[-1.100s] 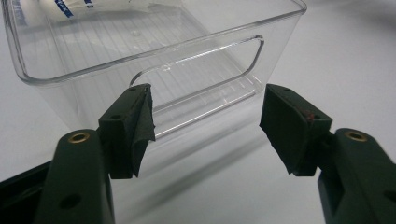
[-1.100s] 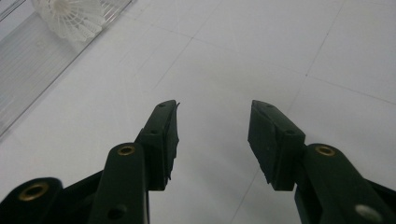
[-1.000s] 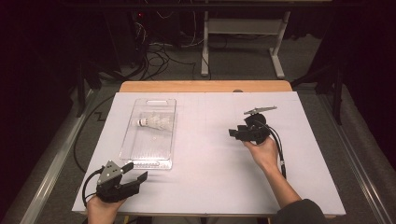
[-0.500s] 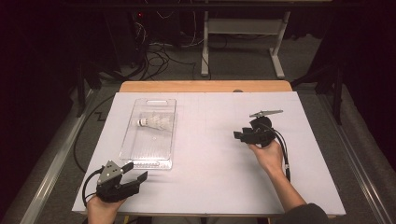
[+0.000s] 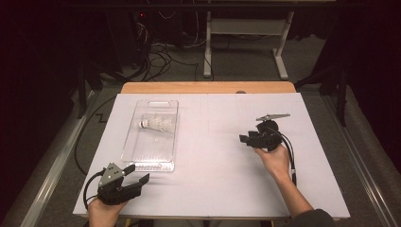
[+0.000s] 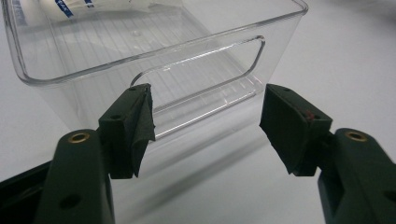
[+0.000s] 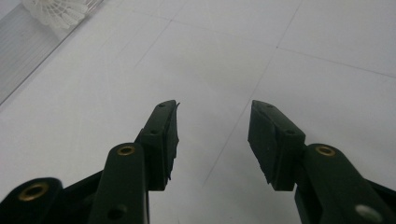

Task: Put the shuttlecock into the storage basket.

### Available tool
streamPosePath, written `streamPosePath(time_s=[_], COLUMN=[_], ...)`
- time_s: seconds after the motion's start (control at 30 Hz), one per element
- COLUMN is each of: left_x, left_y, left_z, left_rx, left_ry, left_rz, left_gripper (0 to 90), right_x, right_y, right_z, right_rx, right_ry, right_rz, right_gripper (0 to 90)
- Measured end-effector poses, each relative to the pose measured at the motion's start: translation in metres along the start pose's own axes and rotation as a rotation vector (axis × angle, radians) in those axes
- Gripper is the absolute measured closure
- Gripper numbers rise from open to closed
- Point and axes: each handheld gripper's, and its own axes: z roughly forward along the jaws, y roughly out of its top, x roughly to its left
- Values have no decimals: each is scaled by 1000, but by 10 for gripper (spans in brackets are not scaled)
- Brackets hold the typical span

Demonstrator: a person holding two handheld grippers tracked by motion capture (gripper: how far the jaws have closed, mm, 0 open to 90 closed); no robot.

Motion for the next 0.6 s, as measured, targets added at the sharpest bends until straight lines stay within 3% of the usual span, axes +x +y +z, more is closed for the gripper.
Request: streamPosePath(time_s=[0.6], left_x=[0], left_y=[0], left_z=[0], left_rx=[1], left_ry=[0], left_rz=[0], left_gripper=[357], right_x=[-5], right_y=[-11], right_z=[-9], right_rx=[-10], right_ry=[-12], right_rz=[-4], right_gripper=[519])
